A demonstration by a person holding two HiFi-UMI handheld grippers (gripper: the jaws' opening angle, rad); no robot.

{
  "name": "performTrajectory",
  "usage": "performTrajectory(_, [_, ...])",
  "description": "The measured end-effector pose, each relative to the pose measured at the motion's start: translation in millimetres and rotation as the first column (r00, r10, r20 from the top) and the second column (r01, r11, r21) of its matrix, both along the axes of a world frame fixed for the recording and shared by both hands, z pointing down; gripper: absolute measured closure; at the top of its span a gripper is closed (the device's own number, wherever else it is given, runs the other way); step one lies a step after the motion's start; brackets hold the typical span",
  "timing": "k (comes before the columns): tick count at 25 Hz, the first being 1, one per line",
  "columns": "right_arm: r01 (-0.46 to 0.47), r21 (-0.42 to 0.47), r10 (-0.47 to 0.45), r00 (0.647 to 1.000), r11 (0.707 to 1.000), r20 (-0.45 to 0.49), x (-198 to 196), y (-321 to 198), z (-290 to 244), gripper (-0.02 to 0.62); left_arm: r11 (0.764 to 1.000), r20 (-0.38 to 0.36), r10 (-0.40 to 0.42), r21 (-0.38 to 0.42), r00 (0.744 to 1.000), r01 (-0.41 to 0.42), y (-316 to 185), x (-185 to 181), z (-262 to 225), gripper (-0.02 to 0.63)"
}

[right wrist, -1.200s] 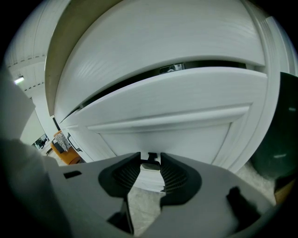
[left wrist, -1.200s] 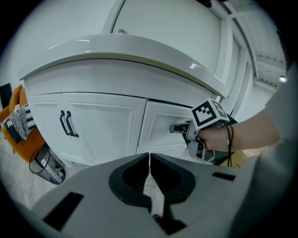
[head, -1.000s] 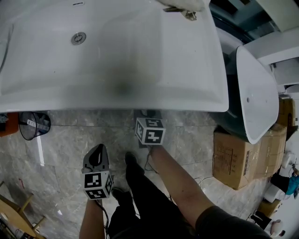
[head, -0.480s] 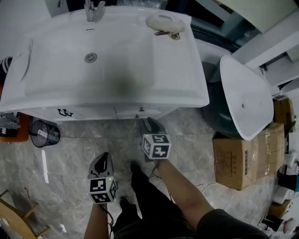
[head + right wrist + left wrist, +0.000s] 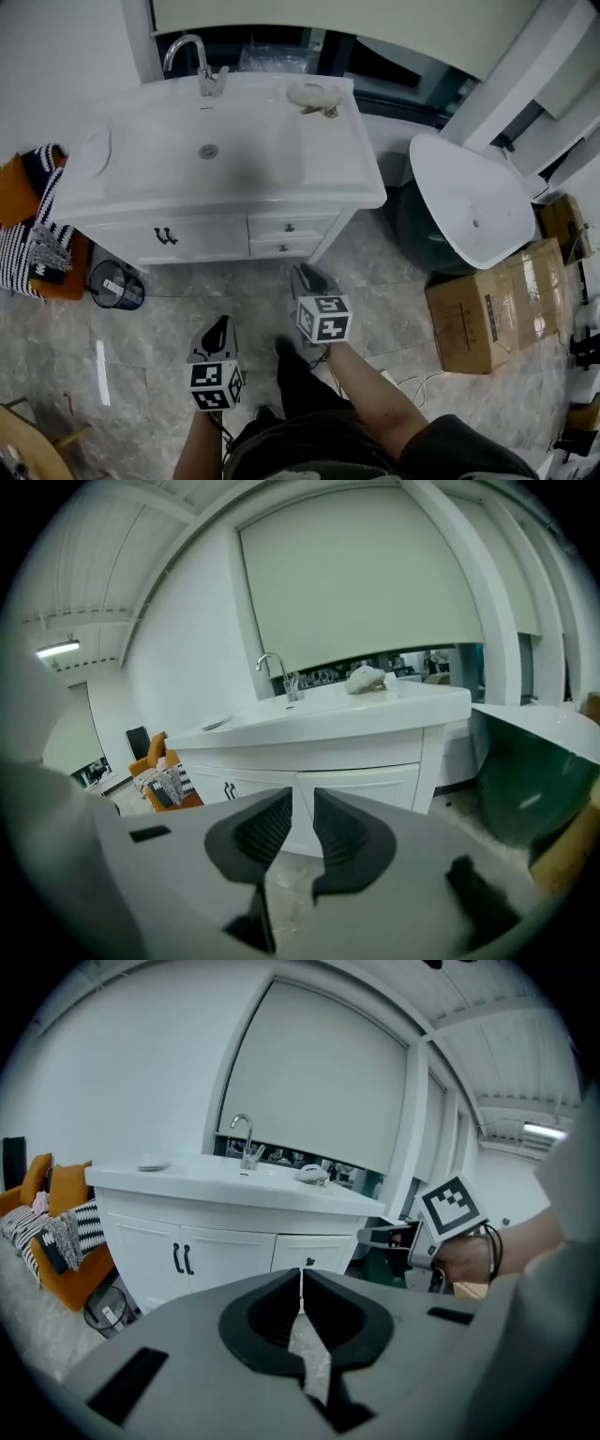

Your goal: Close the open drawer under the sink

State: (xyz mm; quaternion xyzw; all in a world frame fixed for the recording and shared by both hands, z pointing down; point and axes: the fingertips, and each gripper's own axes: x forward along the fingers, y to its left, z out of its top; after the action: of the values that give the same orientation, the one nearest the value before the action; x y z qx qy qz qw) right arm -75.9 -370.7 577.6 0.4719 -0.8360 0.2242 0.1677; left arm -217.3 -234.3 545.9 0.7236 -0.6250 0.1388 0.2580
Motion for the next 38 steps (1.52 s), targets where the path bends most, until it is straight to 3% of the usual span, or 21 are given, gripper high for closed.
performTrajectory(12, [-0.015, 0.083, 0.01, 0.998, 0.996, 0.059, 13, 166, -76, 0.552, 0.985, 0.006, 0.104, 0.135, 0.995, -0.104, 113, 12, -73, 0.586])
performTrajectory(22, [-0.056, 0.067, 0.053, 0.998, 0.996, 0.044, 57, 263, -98, 0.554, 0.971, -0.023, 0.196, 0.141, 0.98, -0.191, 178, 49, -96, 0.586])
performTrajectory(29, [-0.028, 0.098, 0.02, 0.997, 0.995, 0.076, 79, 292, -110, 0.554, 0.975, -0.025, 0.181, 0.137, 0.983, -0.177, 205, 69, -99, 0.586])
performTrajectory(38, [0.025, 0.135, -0.041, 0.992, 0.99, 0.117, 119, 357, -124, 0.554, 0.977, -0.01, 0.156, 0.146, 0.988, -0.152, 264, 124, -108, 0.586])
